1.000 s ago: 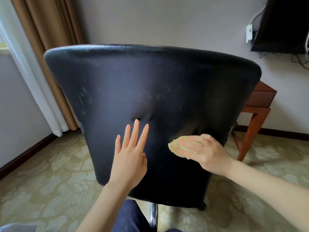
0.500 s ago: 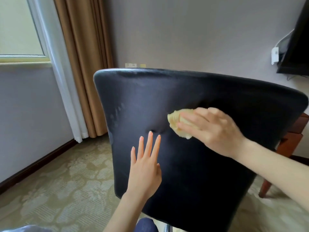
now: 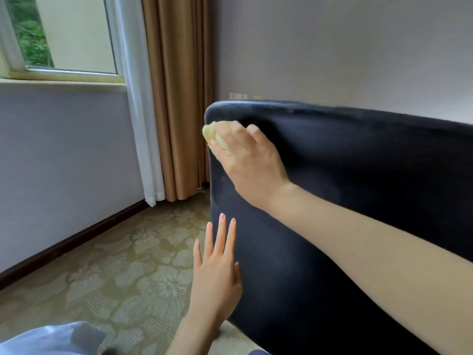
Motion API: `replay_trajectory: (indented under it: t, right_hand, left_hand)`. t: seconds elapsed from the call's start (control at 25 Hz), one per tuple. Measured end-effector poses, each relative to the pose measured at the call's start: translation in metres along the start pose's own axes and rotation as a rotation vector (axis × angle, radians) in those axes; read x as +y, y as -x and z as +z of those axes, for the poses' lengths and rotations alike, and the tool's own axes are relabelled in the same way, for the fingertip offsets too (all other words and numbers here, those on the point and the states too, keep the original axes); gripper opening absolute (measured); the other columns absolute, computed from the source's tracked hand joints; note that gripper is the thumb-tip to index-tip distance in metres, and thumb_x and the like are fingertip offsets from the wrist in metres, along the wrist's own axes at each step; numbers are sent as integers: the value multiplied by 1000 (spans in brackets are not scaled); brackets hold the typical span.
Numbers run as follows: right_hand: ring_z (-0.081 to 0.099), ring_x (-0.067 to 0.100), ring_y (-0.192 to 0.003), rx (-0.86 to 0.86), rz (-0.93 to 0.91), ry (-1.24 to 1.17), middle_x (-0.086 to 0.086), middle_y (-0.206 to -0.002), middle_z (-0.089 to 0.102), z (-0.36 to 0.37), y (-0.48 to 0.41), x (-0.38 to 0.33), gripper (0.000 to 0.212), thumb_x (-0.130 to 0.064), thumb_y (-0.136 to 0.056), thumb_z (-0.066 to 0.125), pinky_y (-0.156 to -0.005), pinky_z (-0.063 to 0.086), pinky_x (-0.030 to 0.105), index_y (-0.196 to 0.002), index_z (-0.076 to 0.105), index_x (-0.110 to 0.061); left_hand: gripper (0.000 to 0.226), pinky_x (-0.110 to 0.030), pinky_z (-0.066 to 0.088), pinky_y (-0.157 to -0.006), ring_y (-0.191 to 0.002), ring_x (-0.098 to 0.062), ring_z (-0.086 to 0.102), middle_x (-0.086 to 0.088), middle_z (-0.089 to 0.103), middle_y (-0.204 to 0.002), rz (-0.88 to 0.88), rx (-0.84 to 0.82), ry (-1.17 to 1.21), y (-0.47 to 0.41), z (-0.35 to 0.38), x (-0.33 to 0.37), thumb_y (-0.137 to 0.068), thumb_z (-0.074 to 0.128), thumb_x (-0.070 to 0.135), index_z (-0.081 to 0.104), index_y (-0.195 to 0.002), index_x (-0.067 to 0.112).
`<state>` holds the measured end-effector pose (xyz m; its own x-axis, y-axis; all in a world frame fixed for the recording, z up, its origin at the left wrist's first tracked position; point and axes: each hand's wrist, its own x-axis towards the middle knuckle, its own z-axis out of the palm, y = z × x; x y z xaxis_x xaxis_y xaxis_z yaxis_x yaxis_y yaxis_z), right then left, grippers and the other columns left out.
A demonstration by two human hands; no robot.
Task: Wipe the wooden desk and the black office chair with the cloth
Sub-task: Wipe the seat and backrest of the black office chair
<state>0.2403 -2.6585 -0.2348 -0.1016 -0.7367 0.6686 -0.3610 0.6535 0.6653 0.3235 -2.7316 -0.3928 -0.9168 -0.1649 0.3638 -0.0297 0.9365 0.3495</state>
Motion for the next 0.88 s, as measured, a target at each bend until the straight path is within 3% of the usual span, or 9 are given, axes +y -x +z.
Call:
replay_trajectory:
  t: [0.16, 0.28, 0.52, 0.72, 0.88]
  right_hand:
    - [41, 23, -124, -175, -96, 0, 6, -137, 39, 56, -3, -52, 41, -8, -101, 22, -99, 34, 32, -136, 44, -8]
    - [37, 23, -124, -309, -195, 3, 9, -131, 40, 78, 17, -82, 38, -13, -99, 31, -100, 35, 34, -132, 48, -4]
    - [36, 23, -125, -495, -437, -24, 6, -135, 39, 84, 85, -92, 50, -27, -96, 46, -101, 34, 35, -142, 40, -9]
    - [55, 7, -101, -445, -544, -108, -14, -111, 58, 60, 138, -53, 28, -33, -88, 53, -86, 42, 21, -111, 68, -27]
    - [63, 10, -93, -277, -453, -165, -10, -101, 66, 27, 165, -7, 44, -8, -88, 35, -77, 49, 21, -114, 68, -21]
  left_hand:
    - [86, -34, -18, -110, -131, -14, -42, 11, -48, -139, -100, 38, 6, -1, 0, -28, -95, 35, 19, -44, -127, 32]
    - [83, -34, -15, -112, -138, -14, -32, 8, -43, -144, -153, 52, 17, 2, 4, -43, -93, 36, 13, -36, -132, 30]
    - [87, -38, -10, -115, -136, -15, -33, 7, -46, -141, -133, 35, -32, 1, 0, -42, -92, 36, 10, -38, -131, 30]
    - [83, -38, -6, -116, -141, -15, -28, 10, -40, -145, -34, 66, -12, -1, -13, -14, -93, 35, 12, -36, -133, 32]
    - [80, -40, -2, -117, -144, -16, -21, 10, -35, -147, -1, 98, 18, -2, -18, 9, -93, 38, 11, -19, -147, 25]
